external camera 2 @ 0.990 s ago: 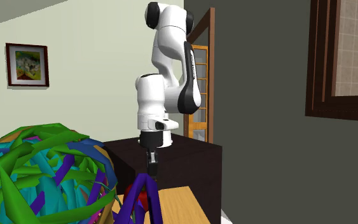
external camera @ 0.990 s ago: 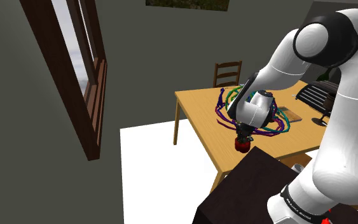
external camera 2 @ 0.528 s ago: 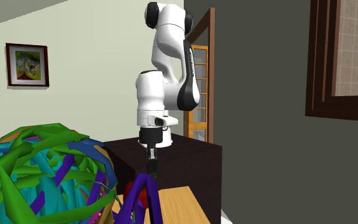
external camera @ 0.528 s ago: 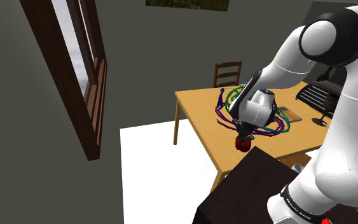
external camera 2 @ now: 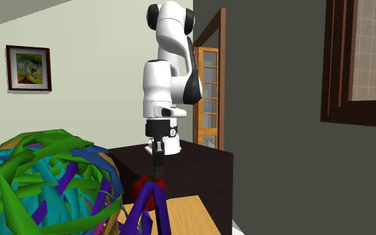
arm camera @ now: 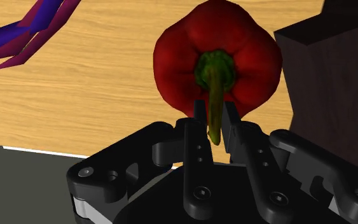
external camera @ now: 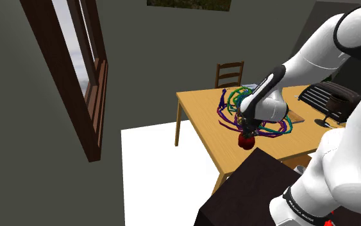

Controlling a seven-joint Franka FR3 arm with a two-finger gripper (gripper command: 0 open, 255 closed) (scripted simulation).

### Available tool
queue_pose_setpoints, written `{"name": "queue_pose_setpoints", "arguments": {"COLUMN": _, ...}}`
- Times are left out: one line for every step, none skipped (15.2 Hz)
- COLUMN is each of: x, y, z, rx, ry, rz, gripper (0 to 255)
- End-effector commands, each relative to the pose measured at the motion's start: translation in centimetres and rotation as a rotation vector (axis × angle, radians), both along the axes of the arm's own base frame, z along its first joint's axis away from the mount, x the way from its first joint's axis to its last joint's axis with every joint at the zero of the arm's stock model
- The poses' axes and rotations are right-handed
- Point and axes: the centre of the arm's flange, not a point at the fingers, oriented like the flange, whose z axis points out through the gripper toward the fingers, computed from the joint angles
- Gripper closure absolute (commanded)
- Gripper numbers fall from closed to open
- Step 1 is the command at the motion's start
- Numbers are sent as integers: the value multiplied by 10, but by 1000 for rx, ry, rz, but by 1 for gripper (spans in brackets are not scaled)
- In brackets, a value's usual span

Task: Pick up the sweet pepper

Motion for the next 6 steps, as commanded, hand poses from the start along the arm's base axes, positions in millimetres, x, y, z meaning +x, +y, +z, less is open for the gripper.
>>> {"name": "queue_pose_setpoints", "arguments": {"x": 2, "y": 1, "z": 11, "rx": -1, "ry": 3, "rz": 3, "gripper": 255}}
{"name": "queue_pose_setpoints", "arguments": {"x": 2, "y": 1, "z": 16, "rx": -1, "ry": 3, "rz": 3, "gripper": 255}}
{"name": "queue_pose_setpoints", "arguments": {"x": 2, "y": 1, "z": 21, "rx": -1, "ry": 3, "rz": 3, "gripper": 255}}
{"name": "queue_pose_setpoints", "arguments": {"x": 2, "y": 1, "z": 26, "rx": -1, "ry": 2, "rz": 3, "gripper": 255}}
{"name": "queue_pose_setpoints", "arguments": {"x": 2, "y": 1, "z": 27, "rx": -1, "ry": 3, "rz": 3, "gripper": 255}}
{"name": "queue_pose_setpoints", "arguments": {"x": 2, "y": 1, "z": 27, "rx": -1, "ry": 3, "rz": 3, "gripper": 255}}
